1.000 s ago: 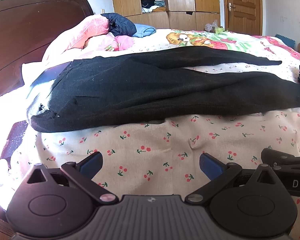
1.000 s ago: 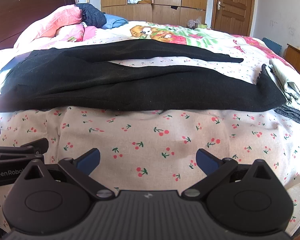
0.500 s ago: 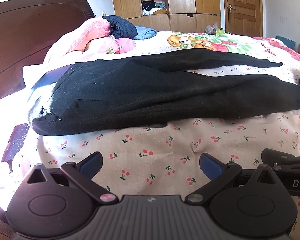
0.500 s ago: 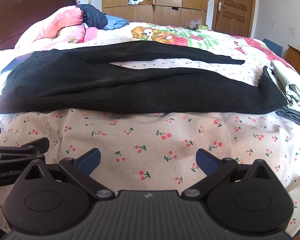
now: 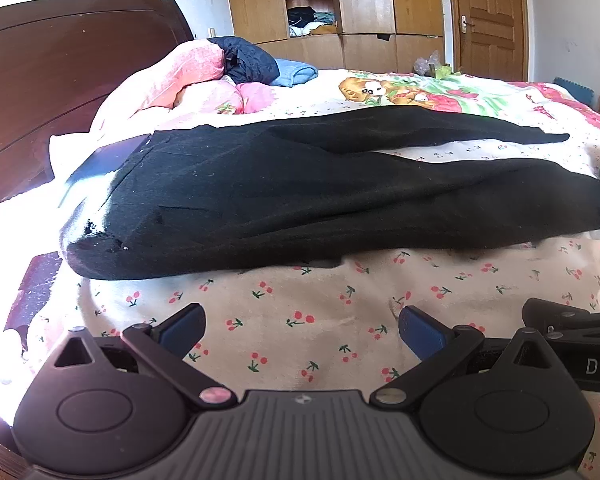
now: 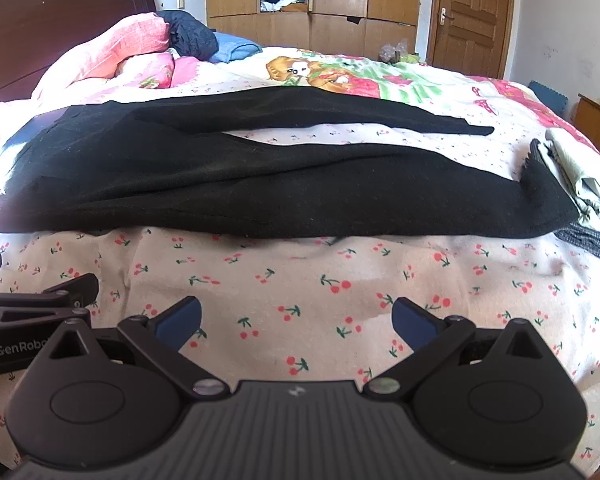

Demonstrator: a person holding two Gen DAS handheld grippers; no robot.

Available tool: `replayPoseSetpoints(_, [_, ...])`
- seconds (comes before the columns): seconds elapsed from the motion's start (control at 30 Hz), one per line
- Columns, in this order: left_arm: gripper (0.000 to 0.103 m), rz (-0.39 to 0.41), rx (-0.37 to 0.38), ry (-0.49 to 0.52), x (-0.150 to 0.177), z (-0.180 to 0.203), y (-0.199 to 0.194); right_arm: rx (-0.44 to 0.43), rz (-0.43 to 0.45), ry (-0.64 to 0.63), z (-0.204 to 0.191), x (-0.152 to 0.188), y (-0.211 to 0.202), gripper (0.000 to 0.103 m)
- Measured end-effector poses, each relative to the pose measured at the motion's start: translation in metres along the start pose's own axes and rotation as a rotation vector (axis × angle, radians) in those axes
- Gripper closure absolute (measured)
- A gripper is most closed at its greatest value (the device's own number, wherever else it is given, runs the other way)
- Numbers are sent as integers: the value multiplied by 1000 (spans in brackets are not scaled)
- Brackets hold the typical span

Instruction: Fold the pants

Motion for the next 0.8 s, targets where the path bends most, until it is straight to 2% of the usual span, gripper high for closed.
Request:
replayPoseSetpoints(0.47, [0,28,-30,-4,-13,-22,10,-35,5,-55,-24,-22,13,3])
replayPoseSetpoints(0.63, [0,65,-65,15,-25,-53,18,-113,27,-144,-62,-43,22,3])
replayPoseSetpoints(0.8, [0,76,-167,-27,-38,-111,43,-231,30,-276,-121,-65,45,4])
Point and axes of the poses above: each gripper's, at about its wrist camera, not at the fingertips, and y roughly the way its jaws point, z to its right, x to its underside, the point moved 9 cm from there along y, roughly the way its jaws point, and after that the axes turned 8 degrees about -x, right-handed, at the moved point
